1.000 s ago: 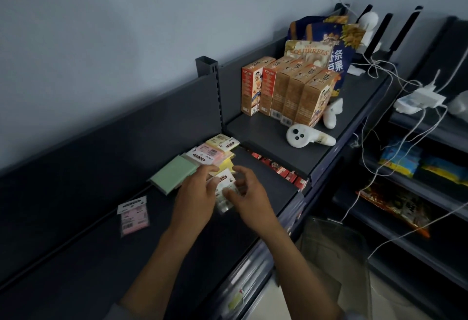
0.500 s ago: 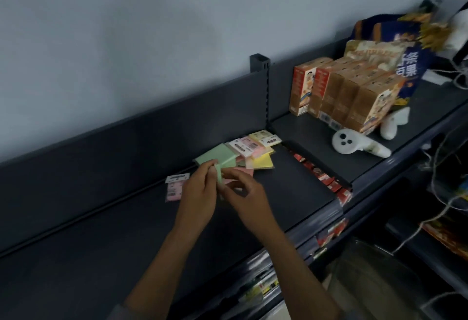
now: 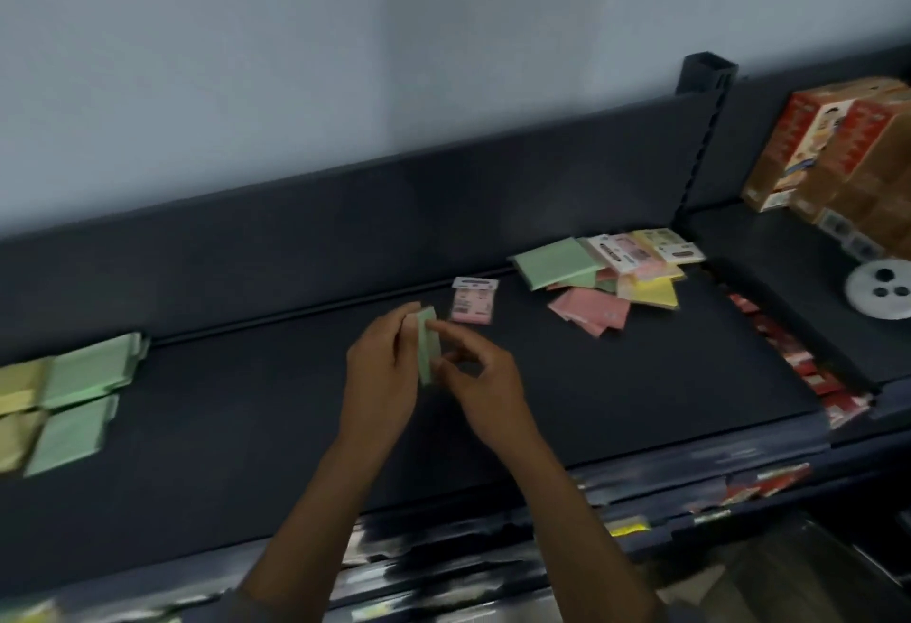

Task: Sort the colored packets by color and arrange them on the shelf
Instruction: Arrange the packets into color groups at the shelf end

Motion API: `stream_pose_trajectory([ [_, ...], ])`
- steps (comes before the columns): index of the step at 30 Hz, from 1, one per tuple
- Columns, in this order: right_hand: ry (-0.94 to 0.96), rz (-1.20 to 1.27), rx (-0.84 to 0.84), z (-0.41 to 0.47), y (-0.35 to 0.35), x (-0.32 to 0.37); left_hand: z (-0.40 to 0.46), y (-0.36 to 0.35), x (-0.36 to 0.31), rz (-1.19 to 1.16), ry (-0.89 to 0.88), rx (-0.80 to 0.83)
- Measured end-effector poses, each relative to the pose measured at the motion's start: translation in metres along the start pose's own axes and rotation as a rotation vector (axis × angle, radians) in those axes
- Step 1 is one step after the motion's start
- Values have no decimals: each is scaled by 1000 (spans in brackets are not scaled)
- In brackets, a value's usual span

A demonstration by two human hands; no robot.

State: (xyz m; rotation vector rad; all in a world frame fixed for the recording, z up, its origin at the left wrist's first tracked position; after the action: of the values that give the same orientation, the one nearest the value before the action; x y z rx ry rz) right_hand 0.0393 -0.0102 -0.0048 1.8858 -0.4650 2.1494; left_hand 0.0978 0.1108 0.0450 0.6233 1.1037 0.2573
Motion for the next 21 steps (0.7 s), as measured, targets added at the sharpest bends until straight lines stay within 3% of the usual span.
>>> stream_pose_trajectory([
  [6,8,-23,60,2,-56,-2,-12,48,31,-71,74,-58],
  [21,-6,-54,6,-14,-224,-11,-22,180,134,-171,106,-69],
])
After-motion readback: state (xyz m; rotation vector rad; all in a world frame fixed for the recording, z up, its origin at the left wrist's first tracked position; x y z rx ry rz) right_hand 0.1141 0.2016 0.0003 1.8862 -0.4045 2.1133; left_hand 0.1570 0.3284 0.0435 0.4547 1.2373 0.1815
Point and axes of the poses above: each hand's wrist, its own z-axis towards the middle knuckle, its own y-axis out of the back of the hand, x = y × z, the point moved 4 cm from there along z, towards the middle knuckle, and after that the axes turned 3 degrees about z, right-handed, at the moved point
